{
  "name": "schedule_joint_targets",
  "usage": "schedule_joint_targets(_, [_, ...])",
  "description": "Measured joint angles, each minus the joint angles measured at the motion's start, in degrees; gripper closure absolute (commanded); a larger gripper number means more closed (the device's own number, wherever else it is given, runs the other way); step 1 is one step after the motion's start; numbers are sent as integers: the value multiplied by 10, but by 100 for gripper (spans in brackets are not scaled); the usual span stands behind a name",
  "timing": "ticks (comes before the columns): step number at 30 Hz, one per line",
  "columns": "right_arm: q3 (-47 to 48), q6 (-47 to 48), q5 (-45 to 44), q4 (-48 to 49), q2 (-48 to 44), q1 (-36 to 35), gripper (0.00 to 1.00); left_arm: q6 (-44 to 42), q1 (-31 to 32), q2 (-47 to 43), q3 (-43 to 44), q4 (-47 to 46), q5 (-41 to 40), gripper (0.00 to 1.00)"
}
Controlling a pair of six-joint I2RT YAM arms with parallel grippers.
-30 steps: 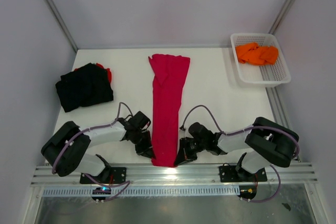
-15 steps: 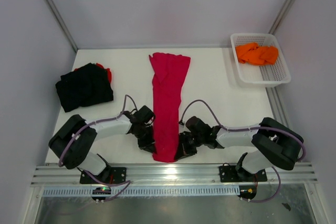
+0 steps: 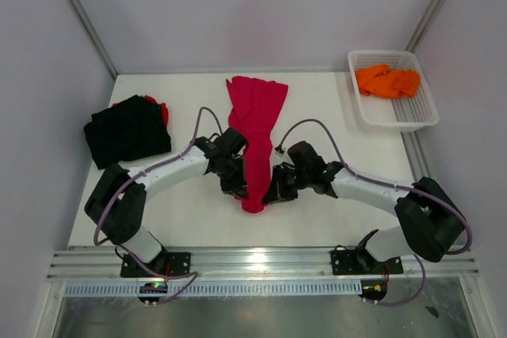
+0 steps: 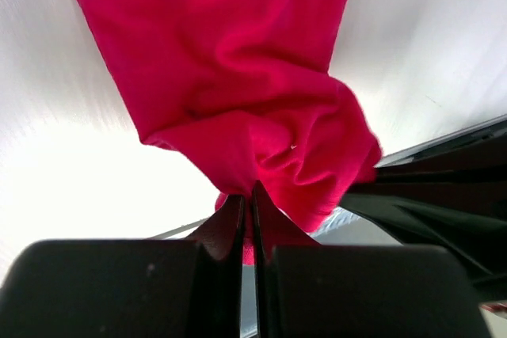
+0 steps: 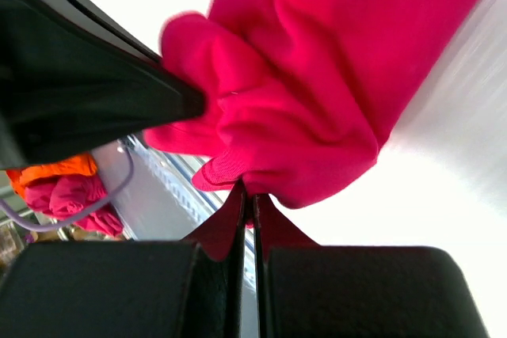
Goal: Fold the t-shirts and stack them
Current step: Grab the bottom of the folded rectangular tshirt with both arms, then fold the folded rectangular tshirt in 1/3 of the way
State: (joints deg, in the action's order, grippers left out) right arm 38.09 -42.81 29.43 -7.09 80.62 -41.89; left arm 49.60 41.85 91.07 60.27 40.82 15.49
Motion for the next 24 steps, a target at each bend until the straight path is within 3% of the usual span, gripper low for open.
schedule_joint_targets(10, [104,75,0,-91,2,75,97,-25,-22,30,47,43,-8,100])
schedule_joint_targets(24, [327,168,3,-184,123,163,97,-92,-114,118,286,127,-25,100])
